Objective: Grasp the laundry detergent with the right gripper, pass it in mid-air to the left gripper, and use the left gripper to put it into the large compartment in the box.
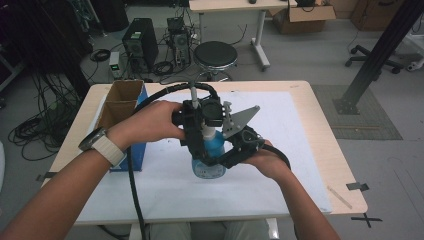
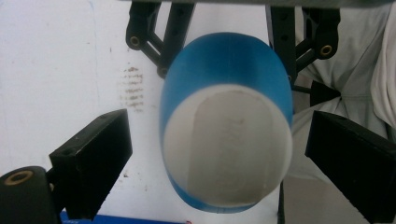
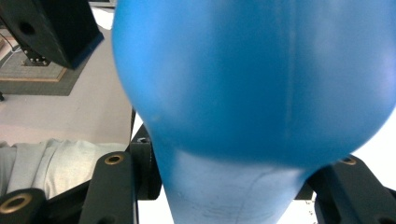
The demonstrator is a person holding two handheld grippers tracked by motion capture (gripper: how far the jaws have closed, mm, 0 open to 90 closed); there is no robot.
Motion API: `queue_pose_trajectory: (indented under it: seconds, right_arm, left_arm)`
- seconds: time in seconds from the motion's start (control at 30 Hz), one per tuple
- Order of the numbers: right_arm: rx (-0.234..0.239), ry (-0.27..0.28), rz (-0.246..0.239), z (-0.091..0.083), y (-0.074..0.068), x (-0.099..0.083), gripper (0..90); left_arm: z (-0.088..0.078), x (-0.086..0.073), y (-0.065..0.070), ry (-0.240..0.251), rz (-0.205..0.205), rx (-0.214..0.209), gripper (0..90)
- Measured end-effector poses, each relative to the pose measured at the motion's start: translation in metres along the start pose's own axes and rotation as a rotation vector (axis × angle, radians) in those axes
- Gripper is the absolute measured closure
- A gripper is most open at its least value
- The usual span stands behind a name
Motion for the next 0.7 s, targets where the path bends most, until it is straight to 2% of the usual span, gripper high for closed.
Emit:
queue_pose_trajectory:
  seconds: [0.17,0.33,0.7]
  right_arm:
    - [0.001,-0.002,-0.003,0.0001,0.0004,-0.0006,44.3]
    - [0.0,0.001,-0.002,-0.0001,0.0005,-0.0003,44.3]
    - [-0.004,0.0,0.001,-0.0002,0.0008,-0.0003,44.3]
  left_arm:
    - [0.0013,-0.001,0.0002,-0.011,0.01,-0.004,11.2]
    - [0.0013,0.0004,0.0008,-0.001,0.014,-0.005,15.8]
    - [0.0006,0.0013,0.0022,-0.006,0.019,-0.005,19.3]
Point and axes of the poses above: each handheld gripper's, and its own axes: z roughly forward along the jaws, x roughly out of its top, y roughly to its right, the point moved 10 cm from there along z, roughly forward along the jaws
